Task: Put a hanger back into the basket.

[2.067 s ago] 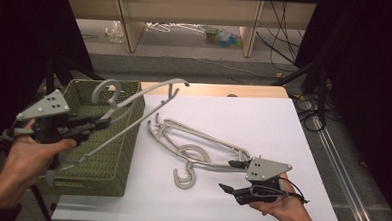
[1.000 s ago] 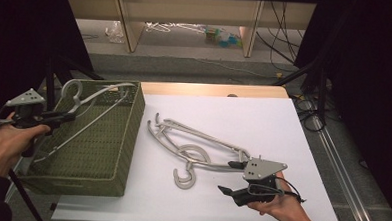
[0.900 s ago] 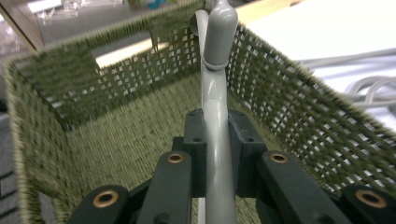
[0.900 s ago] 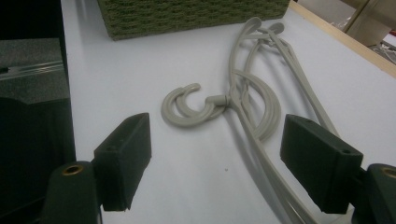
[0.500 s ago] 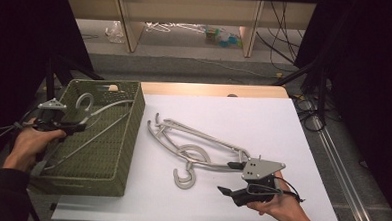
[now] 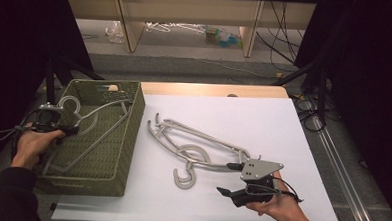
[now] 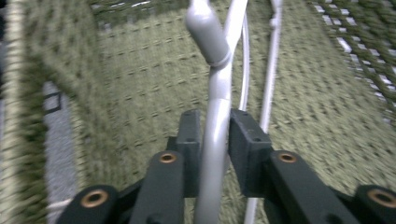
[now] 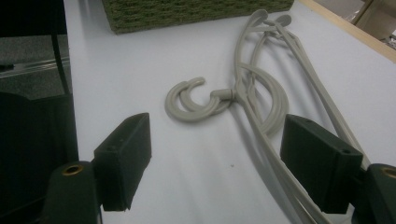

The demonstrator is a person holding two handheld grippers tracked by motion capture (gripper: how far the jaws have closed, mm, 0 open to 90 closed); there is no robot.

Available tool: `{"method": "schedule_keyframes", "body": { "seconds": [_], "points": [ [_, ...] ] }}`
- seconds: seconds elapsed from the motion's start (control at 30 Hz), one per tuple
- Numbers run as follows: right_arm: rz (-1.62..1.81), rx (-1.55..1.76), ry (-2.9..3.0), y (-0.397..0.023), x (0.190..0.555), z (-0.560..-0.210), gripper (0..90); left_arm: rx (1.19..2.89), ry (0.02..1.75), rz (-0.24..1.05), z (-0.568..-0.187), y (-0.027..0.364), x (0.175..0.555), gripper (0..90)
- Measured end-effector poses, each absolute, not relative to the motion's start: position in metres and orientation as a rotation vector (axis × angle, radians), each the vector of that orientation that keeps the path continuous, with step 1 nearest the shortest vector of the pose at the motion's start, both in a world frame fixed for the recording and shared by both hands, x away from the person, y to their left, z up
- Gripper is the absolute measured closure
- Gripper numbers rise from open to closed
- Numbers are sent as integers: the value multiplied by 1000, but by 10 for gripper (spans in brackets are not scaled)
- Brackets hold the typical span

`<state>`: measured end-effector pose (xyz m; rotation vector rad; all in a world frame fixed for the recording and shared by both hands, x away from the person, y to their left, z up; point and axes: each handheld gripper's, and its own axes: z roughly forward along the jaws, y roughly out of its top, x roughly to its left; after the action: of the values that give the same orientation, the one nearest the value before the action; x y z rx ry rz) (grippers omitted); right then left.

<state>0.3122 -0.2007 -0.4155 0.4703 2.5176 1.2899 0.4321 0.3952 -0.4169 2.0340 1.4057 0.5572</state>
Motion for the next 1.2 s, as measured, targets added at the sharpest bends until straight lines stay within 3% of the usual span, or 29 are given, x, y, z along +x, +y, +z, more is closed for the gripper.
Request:
{"method": "schedule_keyframes", "body": {
  "seconds": [0.1, 0.17, 0.3, 0.4, 0.5, 0.7, 0.9, 1.2],
  "points": [
    [1294, 472, 2514, -201, 312, -417, 258, 2070, 1440, 600, -413, 400, 432, 688],
    [1292, 482, 2517, -202, 313, -417, 258, 2007, 1483, 648, -408, 401, 428, 569],
    [1293, 491, 2507, -203, 314, -418, 257, 1904, 1490, 664, -400, 398, 418, 524],
    [1293, 495, 2510, -203, 315, -419, 256, 1796, 1489, 672, -391, 389, 404, 426],
    [1296, 509, 2510, -203, 315, -421, 254, 1701, 1419, 642, -376, 369, 383, 351],
    [1306, 522, 2508, -203, 316, -424, 249, 1669, 1281, 621, -366, 335, 357, 247],
    [1317, 542, 2489, -203, 316, -425, 232, 1669, 1111, 580, -368, 283, 336, 213],
    [1327, 556, 2487, -202, 318, -426, 205, 1705, 928, 550, -369, 237, 319, 187]
  ]
}}
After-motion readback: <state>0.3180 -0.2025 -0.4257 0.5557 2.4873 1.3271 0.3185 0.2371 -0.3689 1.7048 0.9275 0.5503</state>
